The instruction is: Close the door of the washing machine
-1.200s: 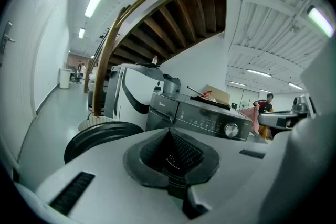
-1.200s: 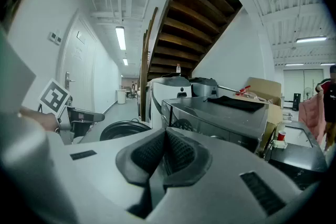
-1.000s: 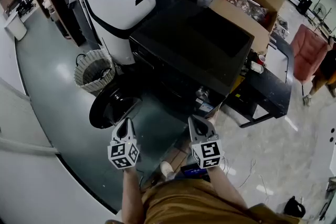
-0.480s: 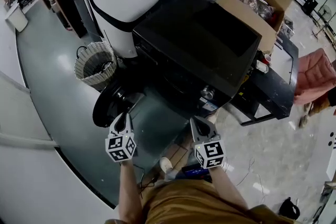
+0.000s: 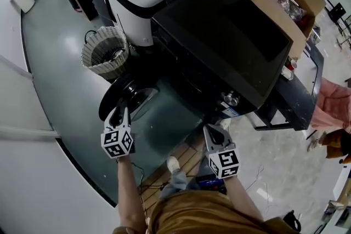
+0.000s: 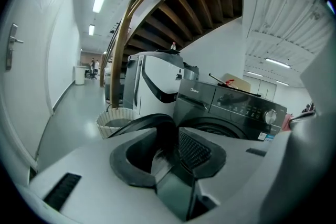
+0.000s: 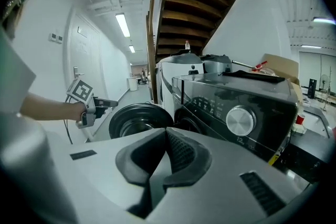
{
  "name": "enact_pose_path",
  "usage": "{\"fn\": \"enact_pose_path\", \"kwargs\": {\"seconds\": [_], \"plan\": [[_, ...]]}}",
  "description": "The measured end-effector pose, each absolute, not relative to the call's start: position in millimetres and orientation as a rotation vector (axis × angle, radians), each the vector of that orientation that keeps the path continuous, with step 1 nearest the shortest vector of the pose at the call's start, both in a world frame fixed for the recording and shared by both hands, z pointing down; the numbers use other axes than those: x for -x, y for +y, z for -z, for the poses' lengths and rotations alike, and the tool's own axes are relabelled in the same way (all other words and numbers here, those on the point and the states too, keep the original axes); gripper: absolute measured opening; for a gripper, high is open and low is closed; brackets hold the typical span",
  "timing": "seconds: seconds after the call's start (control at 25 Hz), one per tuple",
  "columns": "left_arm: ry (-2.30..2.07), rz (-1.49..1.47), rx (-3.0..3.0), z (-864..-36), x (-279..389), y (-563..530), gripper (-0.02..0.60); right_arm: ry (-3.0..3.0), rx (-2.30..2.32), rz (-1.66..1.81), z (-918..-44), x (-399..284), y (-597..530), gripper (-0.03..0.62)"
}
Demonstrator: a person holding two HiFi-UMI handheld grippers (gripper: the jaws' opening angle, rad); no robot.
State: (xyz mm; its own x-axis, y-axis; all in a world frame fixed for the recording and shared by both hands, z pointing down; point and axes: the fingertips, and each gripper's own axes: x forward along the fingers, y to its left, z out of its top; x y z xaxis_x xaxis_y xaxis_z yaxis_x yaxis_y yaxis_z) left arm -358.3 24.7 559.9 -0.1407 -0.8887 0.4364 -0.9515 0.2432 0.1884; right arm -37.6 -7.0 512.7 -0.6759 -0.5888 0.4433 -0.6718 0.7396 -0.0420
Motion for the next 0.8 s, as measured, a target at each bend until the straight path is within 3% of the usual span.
{"fn": "enact_pose_path", "kwargs": {"seconds": [0.8], "plan": [[-2.086,-0.305,-1.508,-633.5,475.2,-24.3,0.216,-2.405,-0.804,-0.384,-584.4,49.1,-22.4,0.012]]}}
